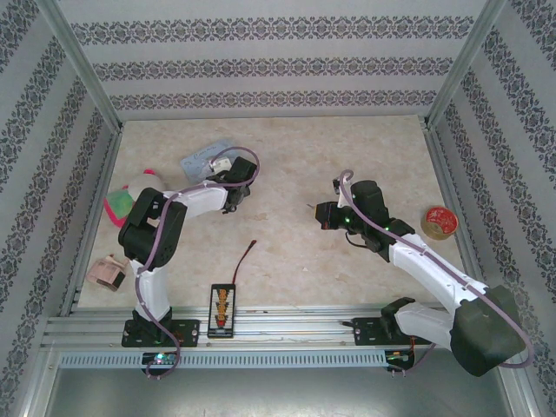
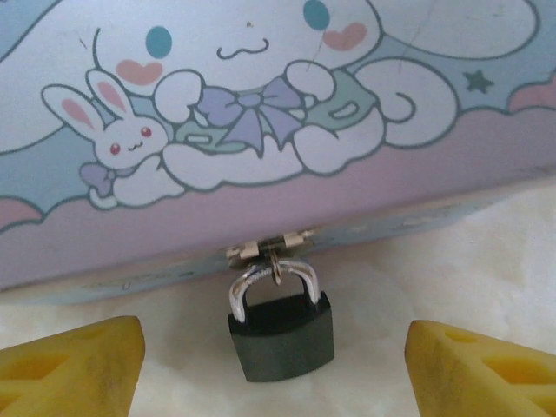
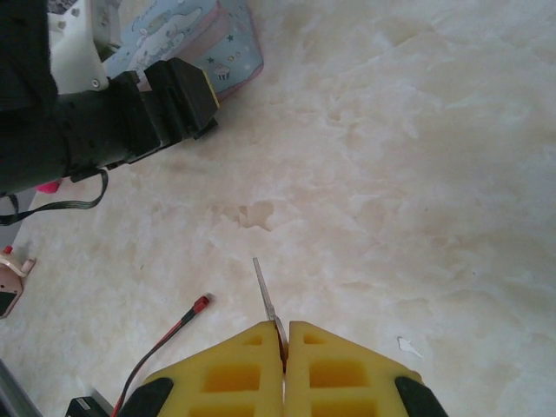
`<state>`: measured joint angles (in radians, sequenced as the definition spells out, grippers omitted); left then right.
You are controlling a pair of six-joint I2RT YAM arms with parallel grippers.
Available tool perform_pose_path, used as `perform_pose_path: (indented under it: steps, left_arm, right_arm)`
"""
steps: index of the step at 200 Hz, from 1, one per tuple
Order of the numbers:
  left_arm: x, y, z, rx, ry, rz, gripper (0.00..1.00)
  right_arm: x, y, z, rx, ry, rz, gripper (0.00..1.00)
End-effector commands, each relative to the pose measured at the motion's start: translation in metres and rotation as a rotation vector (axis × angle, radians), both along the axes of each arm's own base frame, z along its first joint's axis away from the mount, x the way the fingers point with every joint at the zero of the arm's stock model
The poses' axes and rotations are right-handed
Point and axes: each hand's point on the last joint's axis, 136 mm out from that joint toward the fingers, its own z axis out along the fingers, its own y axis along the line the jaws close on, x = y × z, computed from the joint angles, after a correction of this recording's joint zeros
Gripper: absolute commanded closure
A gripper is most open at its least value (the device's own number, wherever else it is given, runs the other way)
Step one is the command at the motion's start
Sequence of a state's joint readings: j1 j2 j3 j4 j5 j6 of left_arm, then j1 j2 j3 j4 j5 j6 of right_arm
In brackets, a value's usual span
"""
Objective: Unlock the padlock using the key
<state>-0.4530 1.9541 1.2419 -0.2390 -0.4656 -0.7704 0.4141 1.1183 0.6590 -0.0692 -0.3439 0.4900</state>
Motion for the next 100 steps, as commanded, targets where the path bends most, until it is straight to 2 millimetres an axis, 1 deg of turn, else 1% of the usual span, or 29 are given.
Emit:
perform_pose_path:
  steps: [1,33,100]
  left_arm:
    - [0.009,0.012,0.0,0.02,-0.017,0.059,0.24]
    - [0.016,0.016,-0.005,0.026,-0.023,0.077,0.29]
    - [0.027,0.014,-0.014,0.02,-0.032,0.09,0.41]
  right_arm:
    - [0.012,0.0,0.018,0.017,-0.065,-0.014,1.0]
    - [0.012,0.0,0.017,0.022,-0.067,-0.014,1.0]
    - [0.011,0.001,0.017,0.027,-0.072,-0.01,1.0]
